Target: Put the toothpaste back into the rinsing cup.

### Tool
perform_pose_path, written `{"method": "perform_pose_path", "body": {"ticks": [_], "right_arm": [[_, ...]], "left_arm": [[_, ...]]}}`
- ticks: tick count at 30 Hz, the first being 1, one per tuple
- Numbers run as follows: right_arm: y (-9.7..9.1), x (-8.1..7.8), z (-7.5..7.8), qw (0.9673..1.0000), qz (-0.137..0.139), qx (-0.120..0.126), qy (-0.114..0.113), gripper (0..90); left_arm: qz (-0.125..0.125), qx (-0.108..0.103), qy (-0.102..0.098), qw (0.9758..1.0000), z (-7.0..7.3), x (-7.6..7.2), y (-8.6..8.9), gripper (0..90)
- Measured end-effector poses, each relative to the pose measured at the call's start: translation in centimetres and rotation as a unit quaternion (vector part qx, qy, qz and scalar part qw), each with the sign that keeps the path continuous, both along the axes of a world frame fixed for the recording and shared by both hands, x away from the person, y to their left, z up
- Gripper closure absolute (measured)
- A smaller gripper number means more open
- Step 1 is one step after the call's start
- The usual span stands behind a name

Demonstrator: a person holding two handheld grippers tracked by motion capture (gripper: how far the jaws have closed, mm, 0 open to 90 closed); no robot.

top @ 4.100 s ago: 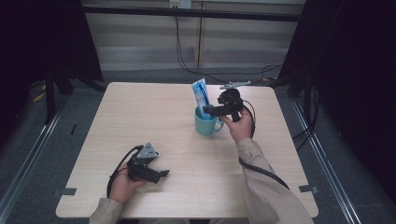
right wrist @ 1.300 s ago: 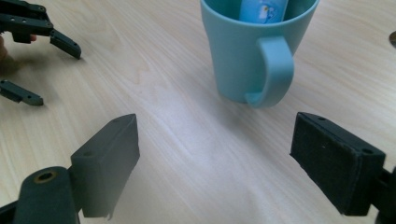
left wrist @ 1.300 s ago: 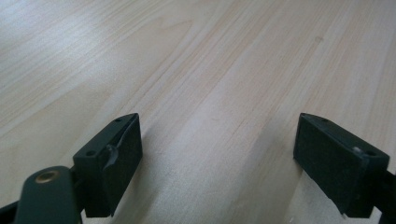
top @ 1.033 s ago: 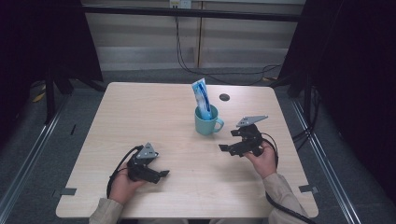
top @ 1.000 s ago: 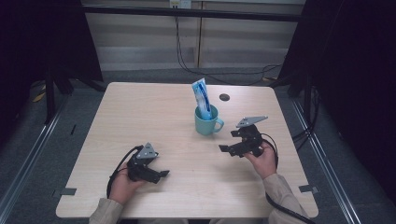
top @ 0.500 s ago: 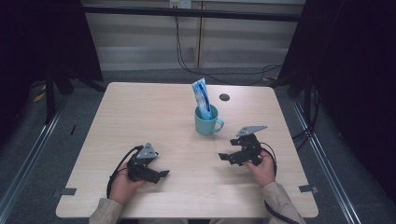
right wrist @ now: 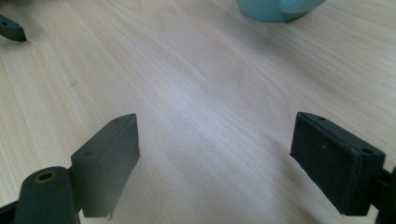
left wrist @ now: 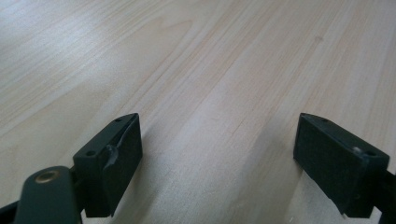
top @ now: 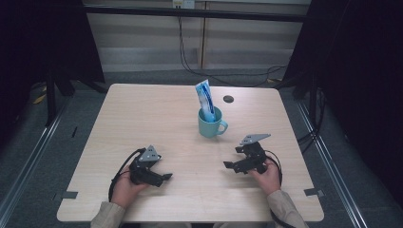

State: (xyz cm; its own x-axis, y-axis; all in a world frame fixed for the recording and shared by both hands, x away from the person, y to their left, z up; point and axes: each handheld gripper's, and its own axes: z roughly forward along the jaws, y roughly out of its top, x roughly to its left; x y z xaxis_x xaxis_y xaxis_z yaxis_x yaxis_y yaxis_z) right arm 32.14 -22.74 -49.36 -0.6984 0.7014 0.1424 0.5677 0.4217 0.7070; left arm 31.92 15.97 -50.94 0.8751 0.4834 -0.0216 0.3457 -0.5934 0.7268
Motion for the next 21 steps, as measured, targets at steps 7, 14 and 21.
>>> {"method": "perform_pose_path", "body": {"ticks": [7, 14, 21], "right_arm": [[0.0, -0.2, -0.4, 1.0000, 0.001, -0.006, -0.001, 14.9], [0.0, -0.4, -0.8, 0.9999, 0.004, -0.012, -0.002, 14.9], [-0.1, -0.6, -1.2, 0.9998, 0.004, -0.019, -0.007, 14.8]], "left_arm": [[0.000, -0.002, 0.001, 1.0000, 0.0, 0.0, 0.0, 15.3], [0.000, -0.002, 0.001, 1.0000, 0.0, 0.0, 0.0, 15.3], [0.000, -0.002, 0.001, 1.0000, 0.0, 0.0, 0.0, 15.3]]}}
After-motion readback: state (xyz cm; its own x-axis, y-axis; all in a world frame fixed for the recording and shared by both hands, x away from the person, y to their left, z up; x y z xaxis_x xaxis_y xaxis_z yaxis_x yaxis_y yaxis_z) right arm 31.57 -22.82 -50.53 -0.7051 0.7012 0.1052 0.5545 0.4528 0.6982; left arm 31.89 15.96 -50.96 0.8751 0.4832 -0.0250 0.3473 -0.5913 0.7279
